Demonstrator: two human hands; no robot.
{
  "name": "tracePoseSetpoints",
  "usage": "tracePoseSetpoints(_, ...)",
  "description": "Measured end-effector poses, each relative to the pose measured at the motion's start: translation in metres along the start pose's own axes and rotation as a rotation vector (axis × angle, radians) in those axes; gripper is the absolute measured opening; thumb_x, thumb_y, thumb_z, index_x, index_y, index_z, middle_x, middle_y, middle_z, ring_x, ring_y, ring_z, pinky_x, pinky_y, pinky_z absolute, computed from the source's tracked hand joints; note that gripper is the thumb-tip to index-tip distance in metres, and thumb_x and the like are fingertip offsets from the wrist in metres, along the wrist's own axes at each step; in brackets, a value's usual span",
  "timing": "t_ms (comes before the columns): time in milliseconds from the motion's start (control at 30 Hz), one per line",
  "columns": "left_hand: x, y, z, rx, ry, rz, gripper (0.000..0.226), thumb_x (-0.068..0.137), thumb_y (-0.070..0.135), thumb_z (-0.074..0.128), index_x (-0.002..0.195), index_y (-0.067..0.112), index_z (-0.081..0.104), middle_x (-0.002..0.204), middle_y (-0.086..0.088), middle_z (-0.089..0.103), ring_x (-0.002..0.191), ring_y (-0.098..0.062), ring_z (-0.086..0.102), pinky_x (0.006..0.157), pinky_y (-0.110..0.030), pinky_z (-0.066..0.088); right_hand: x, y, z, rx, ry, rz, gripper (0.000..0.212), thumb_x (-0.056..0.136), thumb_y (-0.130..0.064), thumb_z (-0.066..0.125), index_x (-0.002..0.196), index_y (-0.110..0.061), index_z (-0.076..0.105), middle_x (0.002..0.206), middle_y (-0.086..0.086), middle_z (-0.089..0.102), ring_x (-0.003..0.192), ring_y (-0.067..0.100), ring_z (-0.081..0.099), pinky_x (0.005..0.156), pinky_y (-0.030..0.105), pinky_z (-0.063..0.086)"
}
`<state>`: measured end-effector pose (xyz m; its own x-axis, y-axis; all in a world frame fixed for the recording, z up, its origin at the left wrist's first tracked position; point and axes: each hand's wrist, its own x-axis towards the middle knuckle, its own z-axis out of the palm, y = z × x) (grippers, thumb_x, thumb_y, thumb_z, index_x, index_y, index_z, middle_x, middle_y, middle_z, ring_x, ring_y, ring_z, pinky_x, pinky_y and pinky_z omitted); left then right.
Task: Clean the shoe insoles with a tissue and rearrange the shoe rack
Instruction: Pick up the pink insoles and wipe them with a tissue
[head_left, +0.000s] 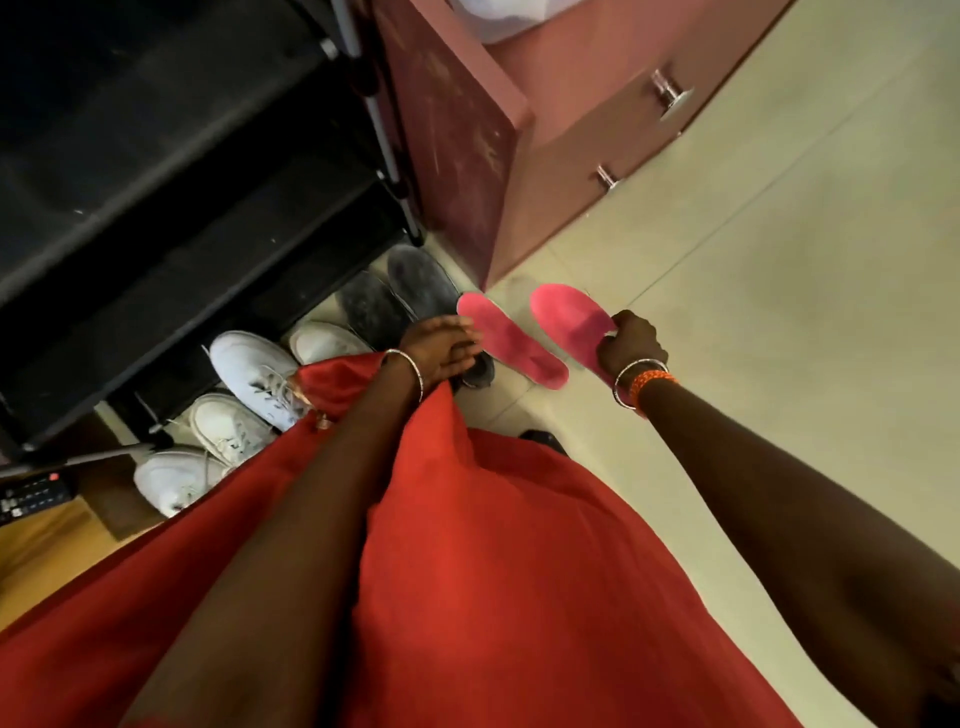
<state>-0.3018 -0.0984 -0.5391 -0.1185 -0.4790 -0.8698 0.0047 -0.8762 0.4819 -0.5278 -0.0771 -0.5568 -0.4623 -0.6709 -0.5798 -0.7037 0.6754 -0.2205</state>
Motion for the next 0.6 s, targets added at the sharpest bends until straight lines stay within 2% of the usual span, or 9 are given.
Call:
tracePoseSetpoints(233, 0.034, 0.002, 0.011, 0.092, -0.019, -0.022, 0.022, 0.095, 0.004, 0.048, 0.081, 0.021, 0.054, 0.079, 0.002, 0.063, 0.072, -0.011, 0.061, 0.069, -0.024, 0.049, 0.041, -0.007, 0.045, -0.024, -0.016, 0.034, 0.033, 0.087, -0.012, 0.045, 0.118, -0.011, 0.054, 0.124, 0.014, 0.053, 0.113, 0.036, 0.052, 0.102, 0.042, 0.032)
tracePoseSetpoints(600, 0.078, -0.007, 0.004, 0.154, 0.001, -0.058, 0.022, 0.095, 0.008, 0.048, 0.079, 0.023, 0.053, 0.083, 0.003, 0.06, 0.074, -0.012, 0.056, 0.067, -0.026, 0.046, 0.082, -0.011, 0.091, -0.111, -0.078, -0.043, 0.033, 0.089, -0.011, 0.044, 0.122, -0.013, 0.049, 0.123, 0.013, 0.05, 0.115, 0.033, 0.05, 0.1, 0.044, 0.033)
